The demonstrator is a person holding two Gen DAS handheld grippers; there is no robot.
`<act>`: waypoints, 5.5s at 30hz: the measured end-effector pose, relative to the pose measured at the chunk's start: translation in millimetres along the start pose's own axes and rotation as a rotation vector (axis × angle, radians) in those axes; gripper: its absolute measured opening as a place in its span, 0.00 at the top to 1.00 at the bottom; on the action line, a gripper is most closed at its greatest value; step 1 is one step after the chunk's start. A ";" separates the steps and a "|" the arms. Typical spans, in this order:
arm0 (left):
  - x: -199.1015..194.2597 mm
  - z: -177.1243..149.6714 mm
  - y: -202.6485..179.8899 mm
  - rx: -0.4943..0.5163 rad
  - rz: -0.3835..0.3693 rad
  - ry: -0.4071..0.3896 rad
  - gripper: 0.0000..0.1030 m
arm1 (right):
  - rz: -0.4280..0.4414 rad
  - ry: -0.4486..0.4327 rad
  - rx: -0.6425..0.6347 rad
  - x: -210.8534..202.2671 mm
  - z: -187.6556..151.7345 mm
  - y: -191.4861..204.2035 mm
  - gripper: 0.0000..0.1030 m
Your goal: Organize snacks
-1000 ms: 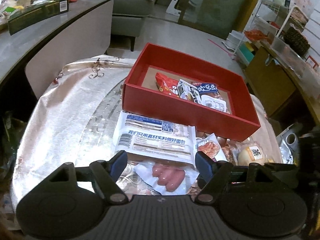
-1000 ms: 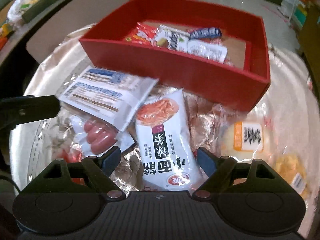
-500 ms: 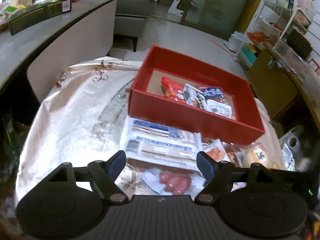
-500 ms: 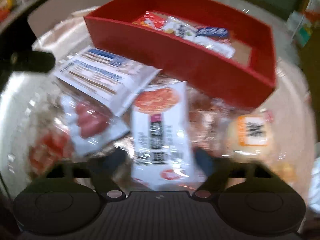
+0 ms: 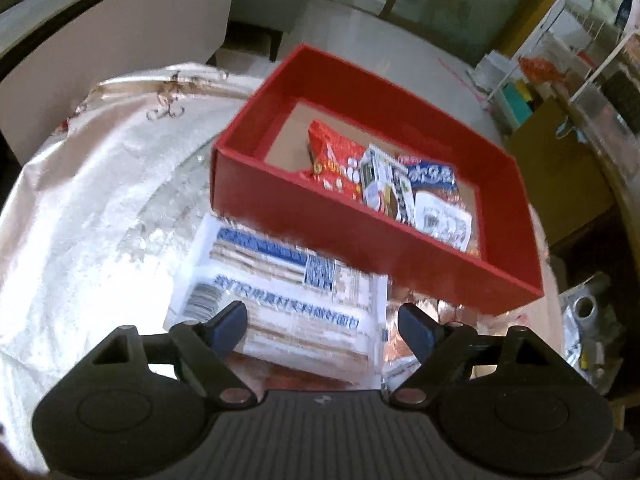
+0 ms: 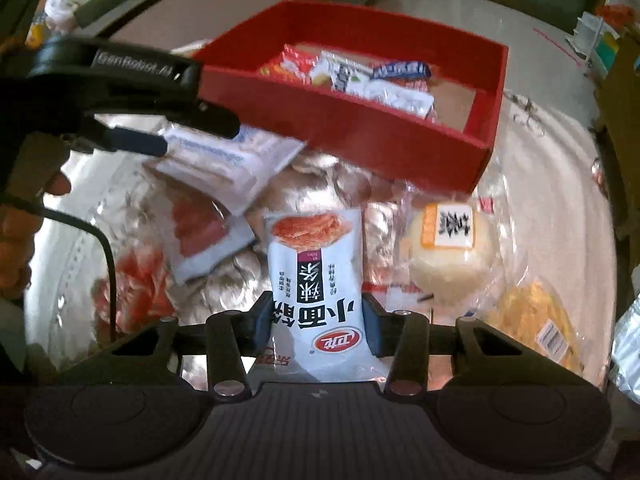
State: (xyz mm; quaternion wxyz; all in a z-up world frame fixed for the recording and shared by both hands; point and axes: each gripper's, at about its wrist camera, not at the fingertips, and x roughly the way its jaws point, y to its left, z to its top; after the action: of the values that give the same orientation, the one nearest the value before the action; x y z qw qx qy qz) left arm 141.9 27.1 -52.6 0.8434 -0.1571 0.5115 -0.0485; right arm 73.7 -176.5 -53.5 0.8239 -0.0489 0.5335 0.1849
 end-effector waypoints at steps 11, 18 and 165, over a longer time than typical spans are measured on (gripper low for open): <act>-8.7 -21.7 19.9 -0.101 -0.213 0.195 0.25 | 0.088 0.083 -0.065 15.3 -21.3 16.4 0.49; -39.2 1.7 -17.4 0.215 -0.112 -0.019 0.16 | 0.117 0.092 -0.030 7.6 -28.6 0.9 0.49; -65.6 8.6 -11.6 0.141 -0.053 -0.241 0.30 | -0.005 -0.370 0.100 -70.8 62.7 -9.0 0.53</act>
State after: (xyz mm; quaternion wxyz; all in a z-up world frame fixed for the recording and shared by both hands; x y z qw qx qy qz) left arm 119.5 33.9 10.3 0.9061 -0.1155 0.3975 -0.0877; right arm 105.2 -185.3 35.7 0.9099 0.0256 0.3811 0.1619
